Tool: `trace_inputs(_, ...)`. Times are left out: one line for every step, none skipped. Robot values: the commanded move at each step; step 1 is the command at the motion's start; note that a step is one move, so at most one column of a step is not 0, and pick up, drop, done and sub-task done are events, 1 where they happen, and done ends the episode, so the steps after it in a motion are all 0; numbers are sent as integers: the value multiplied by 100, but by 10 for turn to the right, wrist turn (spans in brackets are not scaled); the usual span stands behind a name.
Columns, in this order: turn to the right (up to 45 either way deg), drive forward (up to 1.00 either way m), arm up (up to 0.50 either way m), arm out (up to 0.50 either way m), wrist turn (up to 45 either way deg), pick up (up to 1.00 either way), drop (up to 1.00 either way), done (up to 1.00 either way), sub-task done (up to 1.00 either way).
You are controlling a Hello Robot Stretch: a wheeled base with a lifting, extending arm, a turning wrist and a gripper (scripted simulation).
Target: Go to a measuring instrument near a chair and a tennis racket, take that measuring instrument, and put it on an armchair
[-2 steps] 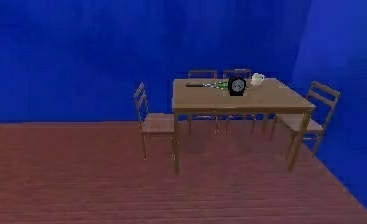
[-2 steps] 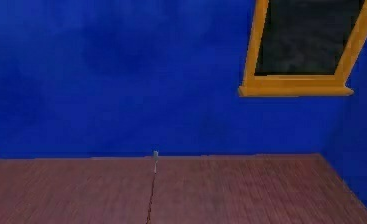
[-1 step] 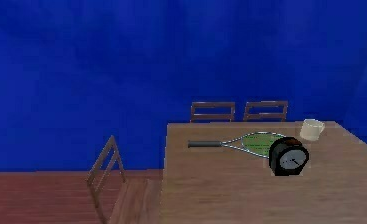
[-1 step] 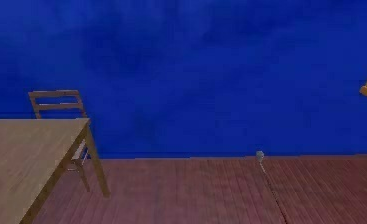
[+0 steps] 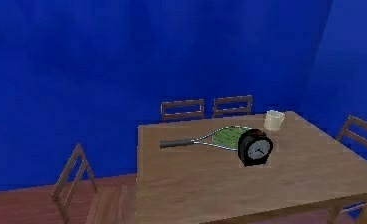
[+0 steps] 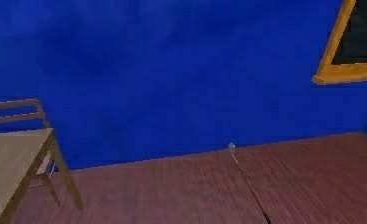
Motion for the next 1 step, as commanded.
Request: trace_inputs(0, 15, 0, 0, 0, 0, 0, 0, 0)
